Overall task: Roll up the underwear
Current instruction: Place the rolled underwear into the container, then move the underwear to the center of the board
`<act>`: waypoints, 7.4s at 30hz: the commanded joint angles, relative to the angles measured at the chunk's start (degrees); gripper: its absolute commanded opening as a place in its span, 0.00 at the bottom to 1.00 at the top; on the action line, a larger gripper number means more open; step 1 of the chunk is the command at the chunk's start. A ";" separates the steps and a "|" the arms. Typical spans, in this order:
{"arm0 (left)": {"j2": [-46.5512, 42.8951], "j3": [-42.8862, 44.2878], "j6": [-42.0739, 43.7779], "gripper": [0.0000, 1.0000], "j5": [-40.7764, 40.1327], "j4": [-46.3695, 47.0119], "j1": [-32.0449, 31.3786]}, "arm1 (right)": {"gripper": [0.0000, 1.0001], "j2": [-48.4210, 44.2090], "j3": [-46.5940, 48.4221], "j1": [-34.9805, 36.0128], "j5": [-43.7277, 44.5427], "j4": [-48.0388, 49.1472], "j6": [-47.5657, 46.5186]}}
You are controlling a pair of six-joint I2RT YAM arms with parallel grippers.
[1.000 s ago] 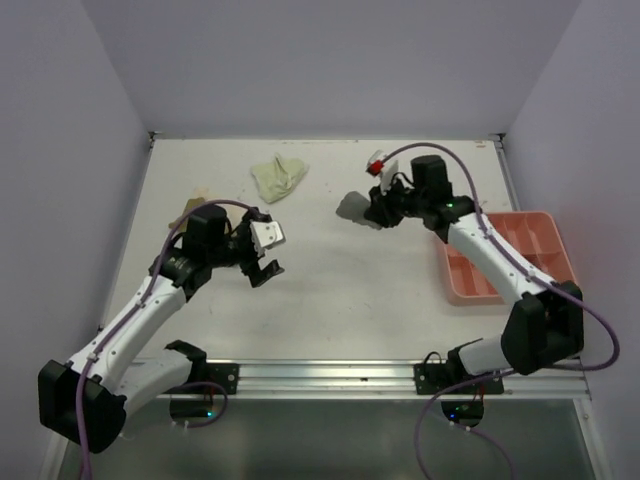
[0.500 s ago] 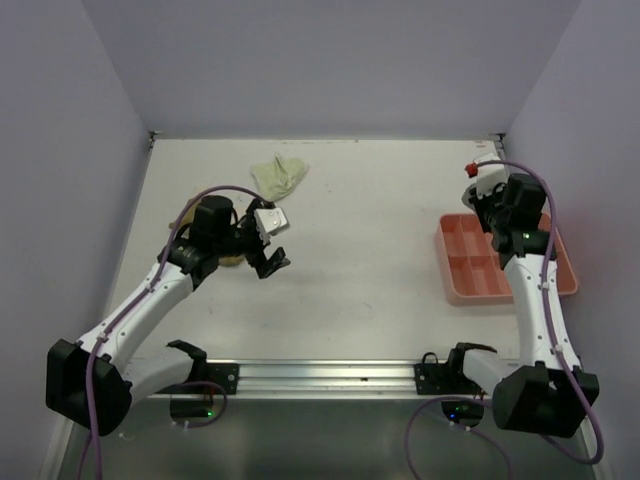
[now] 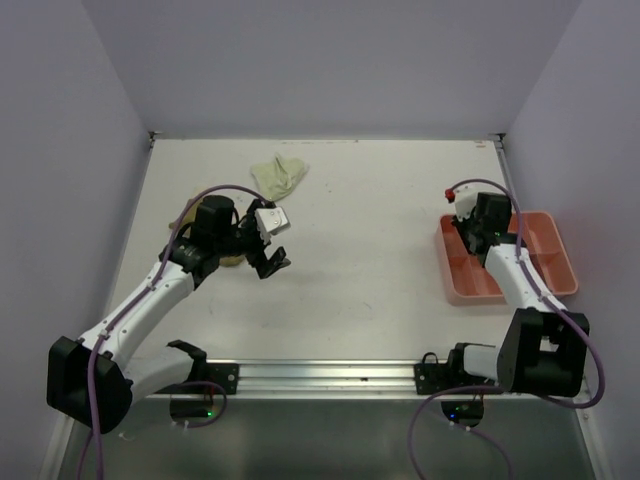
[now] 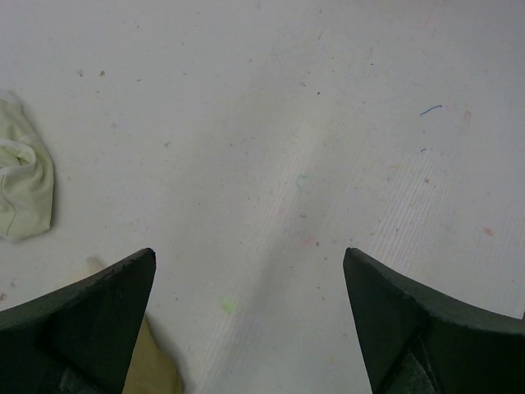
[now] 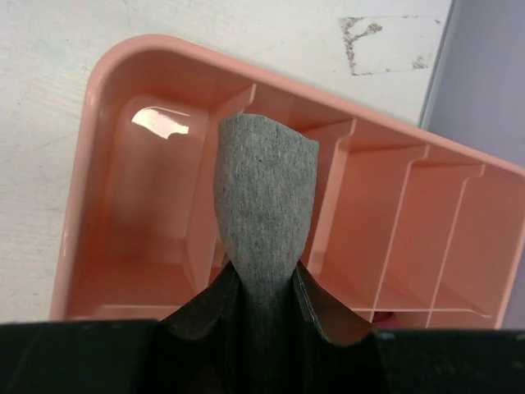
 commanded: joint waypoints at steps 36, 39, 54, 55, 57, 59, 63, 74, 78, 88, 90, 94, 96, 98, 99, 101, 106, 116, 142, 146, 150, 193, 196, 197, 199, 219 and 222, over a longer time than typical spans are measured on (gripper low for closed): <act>0.26 -1.24 -1.00 1.00 1.19 1.87 0.28 | 0.00 12.81 3.15 3.40 -14.96 1.73 13.93; 0.08 -1.32 -0.74 1.00 0.93 1.52 0.20 | 0.00 13.27 3.24 3.75 -14.79 2.78 13.66; 0.70 -1.15 -0.74 1.00 0.93 1.87 0.20 | 0.00 4.92 -0.62 9.03 -7.41 7.27 15.07; 0.61 -1.15 -0.65 1.00 0.93 1.43 0.28 | 0.00 4.57 -0.89 8.94 -7.32 7.45 15.33; 0.43 -1.24 -0.56 1.00 0.58 1.17 0.20 | 0.00 4.13 -1.33 9.20 -8.19 8.32 15.33; 0.34 -1.32 -0.65 1.00 0.66 1.08 0.29 | 0.00 5.87 -0.45 9.12 -7.93 6.58 15.33; 0.34 -1.41 -0.91 1.00 0.84 1.34 0.29 | 0.00 9.65 -0.80 9.21 -8.80 8.32 15.33; 0.26 -1.50 -0.74 1.00 1.11 0.55 0.20 | 0.00 17.48 3.24 7.98 -13.47 6.05 16.83; 0.61 -1.33 -0.74 1.00 1.11 0.37 0.29 | 0.27 16.53 5.70 8.06 -12.77 2.97 16.48; 1.05 -1.32 -1.00 1.00 1.54 0.99 0.28 | 0.54 9.84 9.66 8.06 -12.50 -2.74 14.90; 0.96 -1.24 -1.09 1.00 1.72 0.99 0.29 | 0.52 10.71 9.66 7.98 -11.97 -2.92 14.46; 0.61 -1.24 -0.91 1.00 1.55 0.55 0.28 | 0.51 10.02 8.87 7.98 -12.15 -2.75 15.33; 0.61 -1.06 -1.09 1.00 1.55 0.11 0.29 | 0.51 8.53 9.22 7.98 -12.50 -2.57 16.56; 0.87 -0.45 -2.14 1.00 0.93 0.02 0.29 | 0.52 6.33 11.75 7.98 -13.38 -3.27 17.53; 1.57 -0.01 -2.41 1.00 0.67 -0.94 0.29 | 0.54 5.63 12.99 7.98 -13.64 -4.58 17.79; 2.45 1.57 -3.72 1.00 0.49 -1.91 0.81 | 0.59 4.23 17.54 7.98 -14.78 -6.34 18.23; 8.24 7.79 -11.17 1.00 2.08 -4.02 3.71 | 0.99 4.21 26.08 8.06 -19.69 -12.57 18.06; 14.76 15.11 -17.78 1.00 -1.70 -4.12 8.37 | 0.99 11.06 32.16 20.53 -29.55 -15.32 18.76; 30.30 21.41 -6.98 0.85 -27.46 4.15 19.52 | 0.99 31.36 30.05 32.94 -26.04 -10.66 19.99; 40.38 32.39 -7.77 0.77 -23.43 2.16 25.22 | 0.99 35.14 33.72 32.94 -27.70 -9.52 22.35; 50.07 45.24 -7.07 0.73 -21.22 -3.75 29.20 | 0.95 41.03 39.96 34.07 -29.11 -4.17 27.89; 56.25 45.53 -7.51 0.00 -6.48 -5.06 33.95 | 0.00 52.85 48.96 44.98 -24.54 13.78 44.09; 51.51 40.79 -6.45 0.00 -1.73 -6.74 33.95 | 0.00 48.35 43.86 42.17 -24.63 11.94 42.06; 48.89 39.21 -5.93 0.00 0.03 -7.09 33.95 | 0.00 45.99 41.76 41.38 -24.63 10.54 40.84; 45.11 34.99 -3.21 0.00 5.12 -9.54 33.86 | 0.00 43.25 38.51 39.18 -25.59 9.48 38.73; 42.62 21.09 -6.46 0.59 8.22 -4.28 17.87 | 0.00 33.57 30.75 31.88 -28.32 -3.71 29.05; 43.15 19.16 -5.66 0.40 7.08 -4.55 16.63 | 0.00 33.40 31.19 31.27 -28.93 -5.03 28.70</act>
